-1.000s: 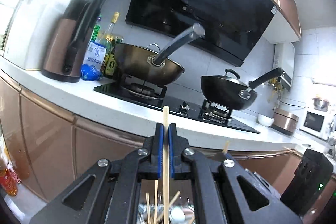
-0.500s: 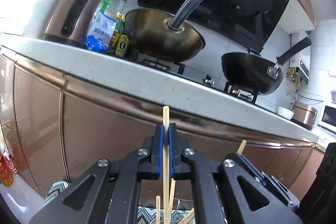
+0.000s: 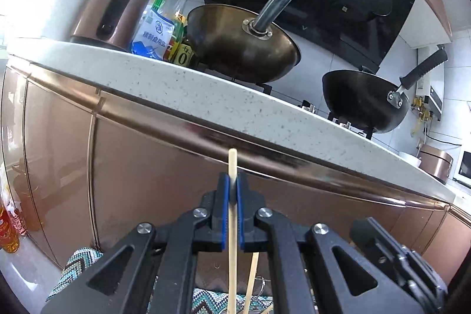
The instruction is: Organize utensils
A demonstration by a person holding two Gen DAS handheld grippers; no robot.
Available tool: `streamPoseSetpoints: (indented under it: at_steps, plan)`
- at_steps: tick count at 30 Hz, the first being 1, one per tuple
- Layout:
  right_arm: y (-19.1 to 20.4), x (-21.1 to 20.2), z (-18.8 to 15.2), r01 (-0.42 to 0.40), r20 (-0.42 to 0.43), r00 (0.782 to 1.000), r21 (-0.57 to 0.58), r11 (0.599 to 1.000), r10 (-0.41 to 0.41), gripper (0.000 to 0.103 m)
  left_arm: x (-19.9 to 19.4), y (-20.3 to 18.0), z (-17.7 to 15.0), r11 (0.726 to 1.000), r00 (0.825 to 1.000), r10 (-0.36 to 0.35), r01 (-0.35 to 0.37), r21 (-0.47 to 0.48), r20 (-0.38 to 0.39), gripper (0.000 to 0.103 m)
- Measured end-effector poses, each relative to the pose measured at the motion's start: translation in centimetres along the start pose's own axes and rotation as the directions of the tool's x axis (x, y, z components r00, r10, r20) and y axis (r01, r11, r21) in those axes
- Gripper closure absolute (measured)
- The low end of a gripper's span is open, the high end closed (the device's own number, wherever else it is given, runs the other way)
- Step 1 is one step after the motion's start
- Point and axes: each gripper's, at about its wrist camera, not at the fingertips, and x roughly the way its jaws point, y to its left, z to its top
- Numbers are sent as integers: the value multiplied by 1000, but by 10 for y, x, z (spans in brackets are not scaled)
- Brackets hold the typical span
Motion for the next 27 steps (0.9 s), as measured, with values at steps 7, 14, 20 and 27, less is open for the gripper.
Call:
streamPoseSetpoints:
  at_steps: [7,14,20,27]
  plan:
    - [-3,1,-12,7,-29,1000,8,1000,-7,97,4,-1,-10,1000,1000,3,-2,11,-8,97]
    - [-6,-15,-2,42,1,999,21,999,-42,81,-9,-5,-1,999,1000,-5,5,47,0,83]
    - [0,-42,16,80,22,997,20,997,-80,72,-41,-9,18,997,1000,1,-2,75,11,75]
    - [19,-91,34,147,-10,989,-3,989,-147,47,-109,-22,45,982,998,69,-70,176,10,54]
